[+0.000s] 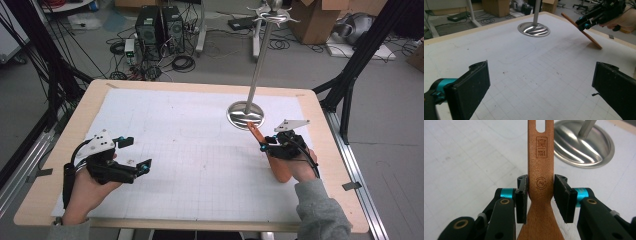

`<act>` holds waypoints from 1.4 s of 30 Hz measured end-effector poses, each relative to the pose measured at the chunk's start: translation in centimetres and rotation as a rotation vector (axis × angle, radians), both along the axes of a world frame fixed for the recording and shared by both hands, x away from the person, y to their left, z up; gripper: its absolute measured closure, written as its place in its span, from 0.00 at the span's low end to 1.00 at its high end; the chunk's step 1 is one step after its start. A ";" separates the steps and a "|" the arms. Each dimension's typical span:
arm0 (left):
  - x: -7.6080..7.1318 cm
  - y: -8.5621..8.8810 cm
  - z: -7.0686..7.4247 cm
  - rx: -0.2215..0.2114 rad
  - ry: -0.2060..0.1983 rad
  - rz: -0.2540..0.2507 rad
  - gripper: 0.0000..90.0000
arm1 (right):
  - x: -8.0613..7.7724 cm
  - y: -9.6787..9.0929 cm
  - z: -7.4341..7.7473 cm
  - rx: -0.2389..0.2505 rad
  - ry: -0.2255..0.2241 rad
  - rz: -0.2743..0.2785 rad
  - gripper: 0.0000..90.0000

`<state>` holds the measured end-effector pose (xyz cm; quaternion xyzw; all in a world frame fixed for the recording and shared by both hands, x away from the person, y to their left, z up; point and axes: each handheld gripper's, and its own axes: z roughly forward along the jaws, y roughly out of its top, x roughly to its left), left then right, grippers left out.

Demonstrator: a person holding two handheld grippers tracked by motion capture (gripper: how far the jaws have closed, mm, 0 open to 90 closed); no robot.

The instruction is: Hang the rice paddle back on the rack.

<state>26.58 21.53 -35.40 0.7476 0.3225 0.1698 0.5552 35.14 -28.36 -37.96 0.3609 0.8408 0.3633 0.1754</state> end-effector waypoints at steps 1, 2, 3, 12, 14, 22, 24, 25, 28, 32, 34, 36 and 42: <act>0.0 0.0 0.0 0.000 0.000 0.000 0.02 | 0.0 0.0 0.0 0.000 0.000 0.000 0.72; -0.1 0.1 0.0 -0.001 0.001 0.004 0.02 | -0.1 -0.1 0.1 0.009 -0.005 -0.001 0.72; -0.1 0.3 0.0 -0.002 -0.003 0.011 0.02 | -0.3 -0.2 0.4 0.019 -0.018 -0.004 0.72; -0.7 1.0 0.1 0.000 -0.005 0.029 0.02 | -0.6 -0.9 1.1 0.073 -0.076 -0.033 0.72; -0.9 1.2 0.0 0.000 -0.003 0.037 0.02 | -0.7 -1.1 1.2 0.082 -0.098 -0.046 0.72; -1.3 2.0 -0.1 0.004 -0.001 0.059 0.02 | -0.5 -1.9 1.7 0.173 -0.147 -0.070 0.72; -1.4 2.0 -0.1 0.000 0.001 0.062 0.02 | -0.4 -2.1 1.7 0.189 -0.163 -0.080 0.72; -1.4 2.1 -0.1 0.001 0.002 0.065 0.02 | -0.4 -2.2 1.8 0.199 -0.165 -0.087 0.72; -1.5 2.1 -0.1 0.003 0.000 0.065 0.02 | -0.5 -2.5 1.9 0.218 -0.181 -0.094 0.72; -1.4 2.0 -0.2 0.004 0.002 0.061 0.02 | -0.6 -2.7 2.1 0.231 -0.183 -0.096 0.72; -1.4 2.0 -0.2 0.006 0.004 0.061 0.02 | -0.6 -2.7 2.1 0.230 -0.187 -0.098 0.72; -1.3 1.9 -0.2 0.007 0.003 0.056 0.02 | -0.7 -2.9 2.3 0.233 -0.189 -0.096 0.72; -1.4 1.9 -0.2 0.004 0.003 0.061 0.02 | -0.7 -2.9 3.0 0.229 -0.204 -0.095 0.72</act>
